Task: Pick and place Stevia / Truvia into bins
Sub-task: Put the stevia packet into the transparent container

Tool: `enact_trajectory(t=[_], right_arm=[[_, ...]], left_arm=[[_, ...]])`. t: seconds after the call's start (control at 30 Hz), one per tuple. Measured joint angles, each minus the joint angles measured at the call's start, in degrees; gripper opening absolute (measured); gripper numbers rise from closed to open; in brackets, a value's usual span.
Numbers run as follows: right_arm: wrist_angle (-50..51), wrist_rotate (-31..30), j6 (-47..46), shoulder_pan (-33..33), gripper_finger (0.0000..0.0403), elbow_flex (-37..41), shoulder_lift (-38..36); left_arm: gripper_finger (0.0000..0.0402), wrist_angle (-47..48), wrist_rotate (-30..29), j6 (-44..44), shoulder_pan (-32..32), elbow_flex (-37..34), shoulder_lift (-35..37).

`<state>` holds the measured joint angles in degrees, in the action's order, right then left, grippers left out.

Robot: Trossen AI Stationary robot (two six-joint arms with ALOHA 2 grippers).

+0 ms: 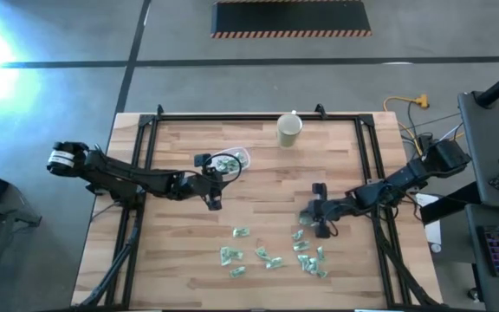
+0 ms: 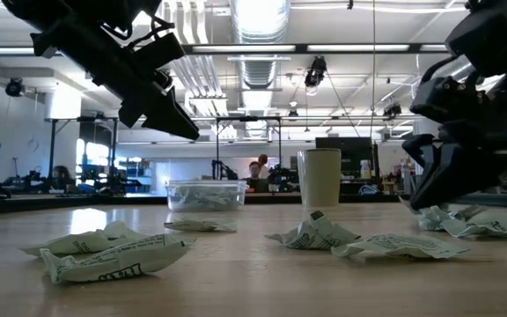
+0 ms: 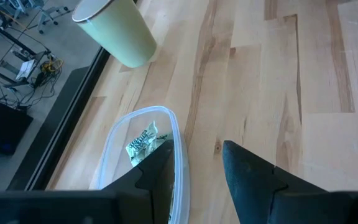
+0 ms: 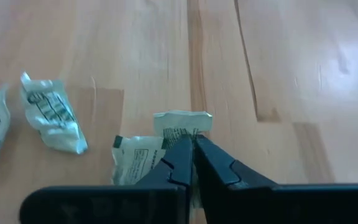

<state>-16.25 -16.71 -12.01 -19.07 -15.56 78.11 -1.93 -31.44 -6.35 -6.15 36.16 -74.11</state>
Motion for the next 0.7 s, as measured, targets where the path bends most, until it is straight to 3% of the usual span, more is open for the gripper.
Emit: enact_trajectory(t=[0.47,0.7], right_arm=[[-0.2,-3.3,8.8,0.0,0.0009,-6.3,-0.1],[-1.3,-11.6,17.4,0.1,0.0009,-10.9,-0.1]], left_arm=[[0.0121,0.0,0.0,0.0,0.0,0.0,0.0],[0.0121,0.0,0.0,0.0,0.0,0.0,0.0]])
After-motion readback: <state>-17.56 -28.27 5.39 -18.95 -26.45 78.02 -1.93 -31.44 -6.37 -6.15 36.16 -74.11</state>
